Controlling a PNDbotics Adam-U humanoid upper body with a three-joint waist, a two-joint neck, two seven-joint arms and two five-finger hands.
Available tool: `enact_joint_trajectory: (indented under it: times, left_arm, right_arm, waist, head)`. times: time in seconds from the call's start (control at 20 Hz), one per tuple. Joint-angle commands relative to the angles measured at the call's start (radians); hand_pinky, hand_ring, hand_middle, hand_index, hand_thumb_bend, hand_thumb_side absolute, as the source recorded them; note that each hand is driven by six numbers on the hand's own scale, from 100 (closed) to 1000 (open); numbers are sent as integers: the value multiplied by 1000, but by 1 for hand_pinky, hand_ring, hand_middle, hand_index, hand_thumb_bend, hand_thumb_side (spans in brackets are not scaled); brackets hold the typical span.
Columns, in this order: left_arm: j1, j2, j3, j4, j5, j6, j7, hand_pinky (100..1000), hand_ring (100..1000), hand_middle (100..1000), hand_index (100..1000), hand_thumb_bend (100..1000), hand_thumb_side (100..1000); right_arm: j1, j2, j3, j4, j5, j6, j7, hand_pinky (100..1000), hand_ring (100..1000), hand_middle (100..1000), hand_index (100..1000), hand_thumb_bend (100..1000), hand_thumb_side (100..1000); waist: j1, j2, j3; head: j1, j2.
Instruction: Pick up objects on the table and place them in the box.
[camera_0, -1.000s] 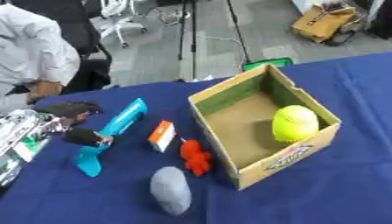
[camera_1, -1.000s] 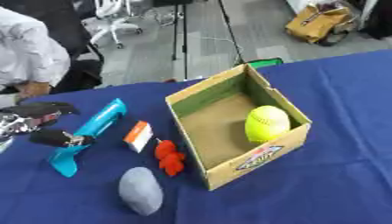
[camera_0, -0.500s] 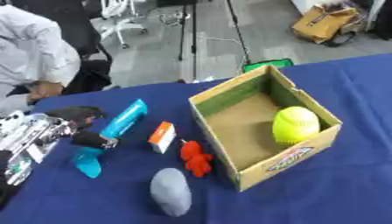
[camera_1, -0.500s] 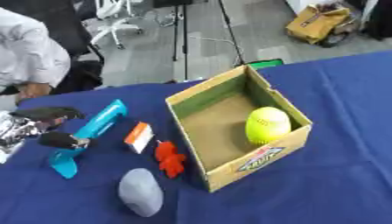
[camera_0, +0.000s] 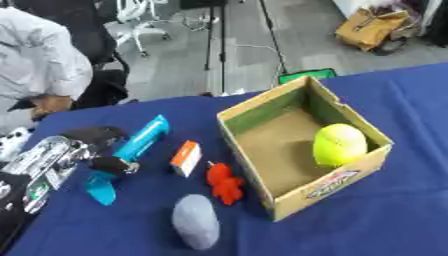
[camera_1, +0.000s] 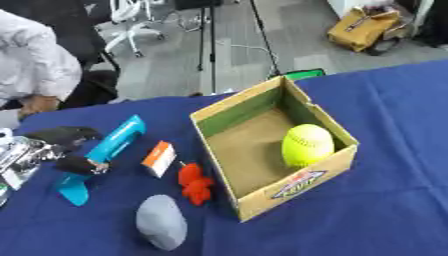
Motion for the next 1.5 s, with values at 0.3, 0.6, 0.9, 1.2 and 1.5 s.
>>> enact_joint_trajectory:
  times: [0.3,0.6,0.9,1.2,1.5]
  left_arm:
    - [-32,6,30,47,-91,24,52,1000,1000,1000,1000,577,797]
    - [-36,-3,40,78,-107,39,77,1000,1000,1000,1000,558,802]
    - [-39,-14,44,109,-111,32,85,1000,1000,1000,1000,559,814]
    - [-47,-25,42,137,-101,14,65,1000,1000,1000,1000,567,841]
    - [-52,-32,41,150,-103,2,56,1000,1000,1000,1000,565,846]
  right_arm:
    - [-10,-11,-5,-17,-8,8,-11,861,761,508,603,100,473]
    - [-10,-10,-5,-17,-8,9,-11,861,761,508,603,100,472]
    - [-11,-9,-6,-17,-8,8,-11,861,761,509,603,100,471]
    - [-12,-9,-7,-17,-9,8,-11,862,761,509,601,100,468]
    - [-14,-10,-7,-17,-10,8,-11,861,761,509,599,100,464]
  waist:
    - [-11,-11,1]
    - [-11,-10,2]
    - [-12,-7,0]
    - [-13,-6,-2]
    - [-14,-4,-4]
  head:
    - [6,-11]
    - [7,-14]
    - [8,-15]
    - [10,-18]
    - [10,-20]
